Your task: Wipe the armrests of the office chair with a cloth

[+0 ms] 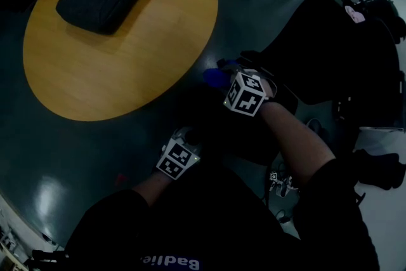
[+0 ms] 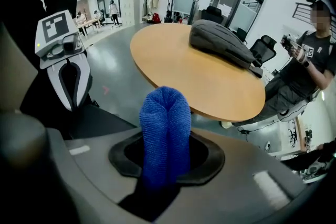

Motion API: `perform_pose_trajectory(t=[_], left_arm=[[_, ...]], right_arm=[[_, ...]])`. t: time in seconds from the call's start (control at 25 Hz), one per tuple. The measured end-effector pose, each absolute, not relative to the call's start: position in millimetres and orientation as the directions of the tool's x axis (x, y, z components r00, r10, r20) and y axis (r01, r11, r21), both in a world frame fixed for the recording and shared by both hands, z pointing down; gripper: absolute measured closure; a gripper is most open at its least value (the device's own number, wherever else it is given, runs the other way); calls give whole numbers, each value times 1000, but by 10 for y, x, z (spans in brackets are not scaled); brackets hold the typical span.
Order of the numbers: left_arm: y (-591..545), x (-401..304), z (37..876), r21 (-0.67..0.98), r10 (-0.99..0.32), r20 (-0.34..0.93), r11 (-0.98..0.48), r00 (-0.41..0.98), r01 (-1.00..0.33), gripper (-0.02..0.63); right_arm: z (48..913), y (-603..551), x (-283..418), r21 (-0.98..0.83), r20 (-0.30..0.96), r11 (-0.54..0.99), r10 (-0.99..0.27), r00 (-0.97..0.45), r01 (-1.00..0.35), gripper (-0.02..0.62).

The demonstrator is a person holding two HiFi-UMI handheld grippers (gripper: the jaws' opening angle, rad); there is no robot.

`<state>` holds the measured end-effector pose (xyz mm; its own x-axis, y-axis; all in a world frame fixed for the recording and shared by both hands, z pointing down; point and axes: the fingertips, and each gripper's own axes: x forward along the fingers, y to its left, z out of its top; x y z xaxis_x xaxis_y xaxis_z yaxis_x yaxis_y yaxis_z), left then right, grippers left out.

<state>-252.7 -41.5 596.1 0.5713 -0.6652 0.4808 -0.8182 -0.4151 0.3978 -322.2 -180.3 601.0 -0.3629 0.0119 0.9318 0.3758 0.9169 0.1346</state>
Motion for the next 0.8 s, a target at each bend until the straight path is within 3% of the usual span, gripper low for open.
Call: perform_pose_trajectory(t=[0.8], left_arm=[[-411,-2527,5947,400,-659,482,-421,578,-814,589]], right_arm=[[5939,-830,-3175,38,894,922,141,-424,385,468]])
